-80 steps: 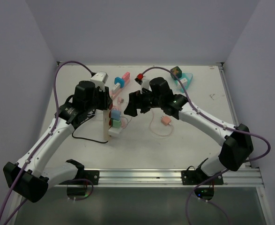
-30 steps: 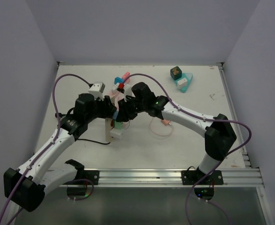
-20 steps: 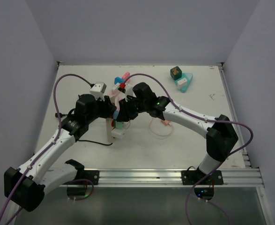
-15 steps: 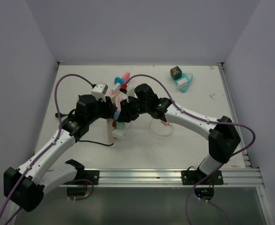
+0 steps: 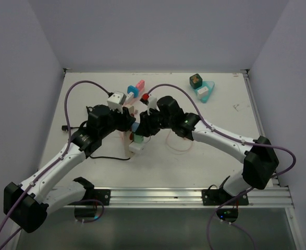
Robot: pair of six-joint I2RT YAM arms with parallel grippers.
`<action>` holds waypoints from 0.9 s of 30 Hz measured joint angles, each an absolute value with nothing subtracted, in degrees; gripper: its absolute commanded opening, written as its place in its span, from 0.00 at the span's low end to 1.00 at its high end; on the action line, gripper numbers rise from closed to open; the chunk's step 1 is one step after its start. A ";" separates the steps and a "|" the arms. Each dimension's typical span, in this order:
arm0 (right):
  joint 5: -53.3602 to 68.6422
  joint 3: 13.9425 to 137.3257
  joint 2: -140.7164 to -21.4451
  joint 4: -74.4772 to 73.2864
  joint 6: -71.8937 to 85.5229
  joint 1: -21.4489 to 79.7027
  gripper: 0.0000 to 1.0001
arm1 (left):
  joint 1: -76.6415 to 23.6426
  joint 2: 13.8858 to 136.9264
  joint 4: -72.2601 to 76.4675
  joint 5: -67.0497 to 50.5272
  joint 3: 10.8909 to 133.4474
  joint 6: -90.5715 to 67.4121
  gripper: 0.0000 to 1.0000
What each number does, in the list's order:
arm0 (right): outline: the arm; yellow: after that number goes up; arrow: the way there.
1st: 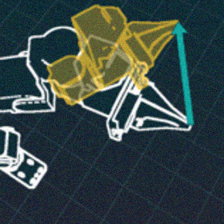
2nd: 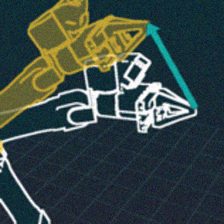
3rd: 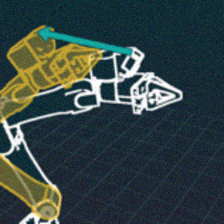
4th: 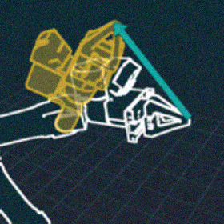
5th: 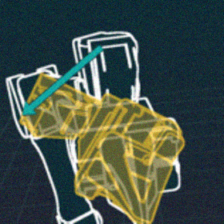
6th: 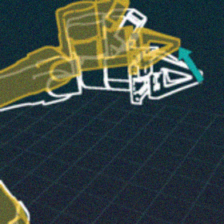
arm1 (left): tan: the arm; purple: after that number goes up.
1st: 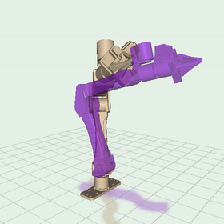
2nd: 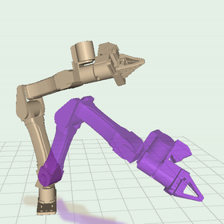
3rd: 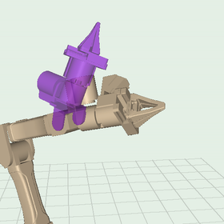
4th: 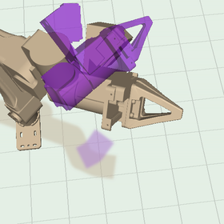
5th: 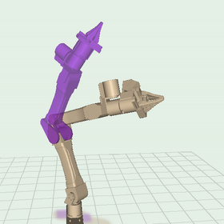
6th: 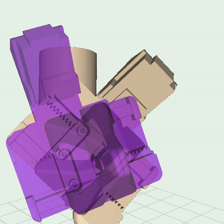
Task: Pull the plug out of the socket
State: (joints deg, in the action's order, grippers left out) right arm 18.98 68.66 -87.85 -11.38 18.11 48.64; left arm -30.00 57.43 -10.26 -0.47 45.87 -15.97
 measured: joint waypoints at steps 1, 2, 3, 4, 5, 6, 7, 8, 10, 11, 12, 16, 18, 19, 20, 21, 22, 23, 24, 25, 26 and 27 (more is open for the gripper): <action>18.65 68.36 -87.20 -11.38 18.11 48.58 0.00 | -30.22 57.76 -10.09 -0.49 46.24 -15.92 0.00; 18.44 68.12 -86.52 -11.49 18.09 48.38 0.00 | -30.44 57.98 -9.93 -0.51 46.57 -15.90 0.00; 18.17 68.01 -85.95 -11.66 18.06 48.21 0.00 | -30.65 58.26 -9.80 -0.54 47.05 -15.90 0.00; 17.91 67.99 -85.36 -11.79 17.96 48.01 0.00 | -30.79 58.54 -9.61 -0.67 47.55 -15.90 0.00; 17.54 67.99 -84.88 -11.97 17.89 47.79 0.00 | -30.85 58.74 -9.37 -0.73 48.01 -15.90 0.00; 17.37 67.99 -84.34 -12.03 17.78 47.55 0.00 | -30.87 58.92 -9.19 -0.93 48.51 -15.92 0.00; 17.28 67.94 -83.88 -12.08 17.67 47.37 0.00 | -30.92 58.98 -9.06 -0.99 48.82 -15.94 0.00; 17.28 67.83 -83.46 -12.05 17.52 47.16 0.00 | -30.96 59.05 -9.02 -1.10 49.21 -15.99 0.00; 17.30 67.31 -82.28 -11.90 17.43 46.76 0.00 | -31.29 59.42 -9.06 -1.37 50.11 -16.05 0.00; 17.39 67.11 -81.78 -11.94 17.30 46.46 0.00 | -31.53 59.66 -9.10 -1.37 50.59 -16.05 0.00; 17.50 66.98 -81.32 -11.94 17.26 46.17 0.00 | -31.59 59.92 -9.21 -1.39 51.11 -16.05 0.00; 18.22 66.87 -80.31 -11.75 16.86 45.12 0.00 | -31.62 60.75 -9.43 -1.54 52.77 -16.05 0.00; 19.05 66.83 -79.57 -11.90 16.80 44.42 0.00 | -31.62 61.06 -9.50 -2.09 53.56 -16.05 0.00; 19.55 66.83 -79.05 -12.45 16.73 44.05 0.00 | -31.64 61.19 -9.76 -1.28 53.95 -15.66 0.00; 20.49 66.72 -77.58 -15.05 16.67 43.33 0.00 | -31.20 61.25 -11.14 3.16 54.17 -14.02 0.00; 21.02 66.41 -75.26 -18.76 16.60 42.28 0.00 | -29.43 61.45 -12.69 8.40 54.17 -11.81 0.00; 21.63 66.17 -72.90 -21.65 16.56 41.39 0.00 | -27.86 61.80 -13.91 12.27 54.17 -10.13 0.00; 22.26 66.17 -69.76 -24.49 16.53 40.23 0.00 | -25.04 62.70 -16.10 18.70 54.15 -8.12 0.00; 22.63 66.19 -68.16 -25.32 16.53 39.70 0.00 | -24.23 63.22 -17.28 21.98 54.15 -6.87 0.00; 23.16 66.19 -67.26 -25.87 16.53 39.46 0.00 | -24.05 63.48 -17.93 23.55 54.15 -6.22 0.00; 23.62 66.19 -66.48 -26.50 16.51 39.22 0.00 | -24.08 63.59 -18.59 24.86 54.15 -5.63 0.00; 23.73 66.17 -66.00 -26.98 16.49 39.00 0.00 | -24.18 63.61 -19.11 25.50 54.17 -5.28 0.00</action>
